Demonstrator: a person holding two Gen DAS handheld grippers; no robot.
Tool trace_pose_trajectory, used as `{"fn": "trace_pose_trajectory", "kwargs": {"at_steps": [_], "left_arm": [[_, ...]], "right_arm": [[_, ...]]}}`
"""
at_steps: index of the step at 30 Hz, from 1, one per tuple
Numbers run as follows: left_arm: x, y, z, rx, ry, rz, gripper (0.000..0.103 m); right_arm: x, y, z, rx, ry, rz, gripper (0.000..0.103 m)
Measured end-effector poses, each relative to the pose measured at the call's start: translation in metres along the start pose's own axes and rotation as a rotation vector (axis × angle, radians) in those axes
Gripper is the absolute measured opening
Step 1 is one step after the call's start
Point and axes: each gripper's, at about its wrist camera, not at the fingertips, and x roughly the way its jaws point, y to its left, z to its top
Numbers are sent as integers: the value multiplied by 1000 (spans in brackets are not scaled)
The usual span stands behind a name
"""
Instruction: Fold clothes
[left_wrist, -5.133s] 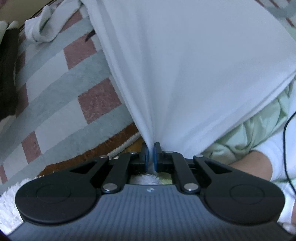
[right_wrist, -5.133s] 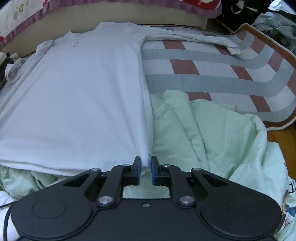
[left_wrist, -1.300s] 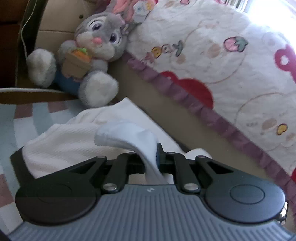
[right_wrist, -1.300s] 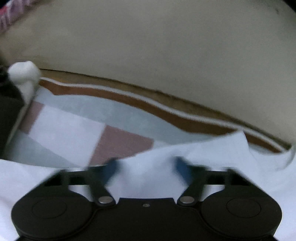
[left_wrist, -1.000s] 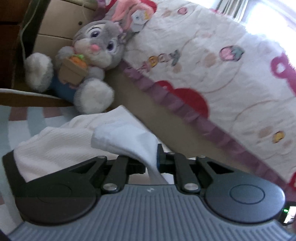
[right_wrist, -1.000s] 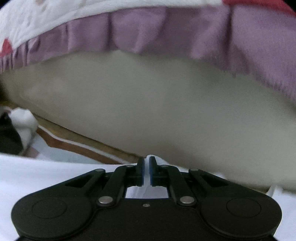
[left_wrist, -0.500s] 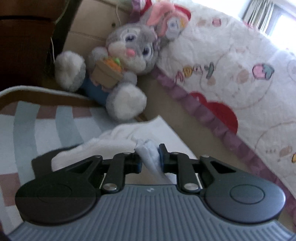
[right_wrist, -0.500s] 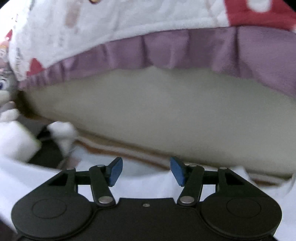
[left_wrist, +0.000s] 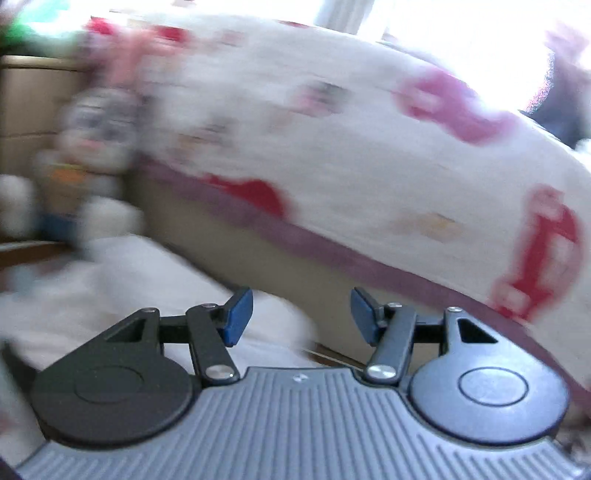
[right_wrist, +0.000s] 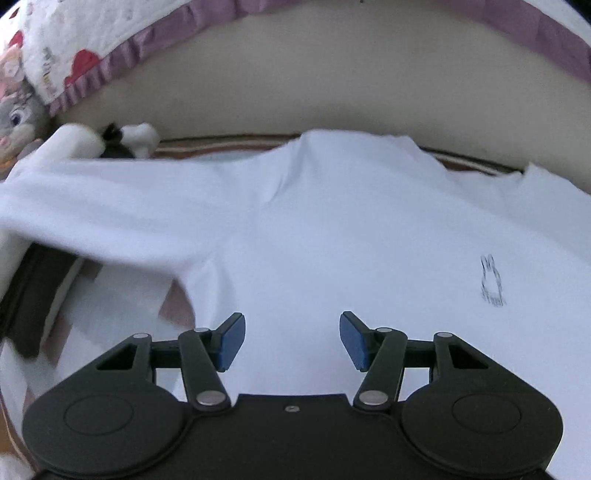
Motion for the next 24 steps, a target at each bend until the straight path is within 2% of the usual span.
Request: {"fn": "trace_pose_trajectory", "kwargs": {"at_steps": [2, 3, 4, 6, 8, 9, 12, 16, 19, 24], "left_arm": [[13, -37, -26, 53, 56, -126, 57], [25, -55, -44, 96, 96, -162, 57], [39, -72, -64, 150, 141, -162, 57], [76, -98, -108, 233, 279, -136, 53], [110, -107, -139, 257, 384, -149, 51], [124, -111, -154, 293, 410, -129, 50], [150, -111, -186, 411, 445, -31, 50], [165, -90, -202, 398, 514, -9, 50], [166, -92, -208, 441, 511, 4, 50], [159, -106, -211, 529, 499, 79, 52]], "right_arm": [[-4, -2, -12, -11, -1, 25, 62], [-10, -5, -18, -18, -4, 27, 62], [-16, -8, -24, -25, -8, 28, 62], [-27, -17, -33, -31, -16, 19, 62], [-35, -29, -40, -20, -28, -7, 62], [-38, -35, -42, -10, -35, -21, 62], [-50, -62, -56, 22, -40, -79, 62], [-63, -97, -77, 79, -36, -143, 62], [-72, -121, -93, 137, -43, -194, 62], [-92, -163, -114, 231, -68, -336, 62]]}}
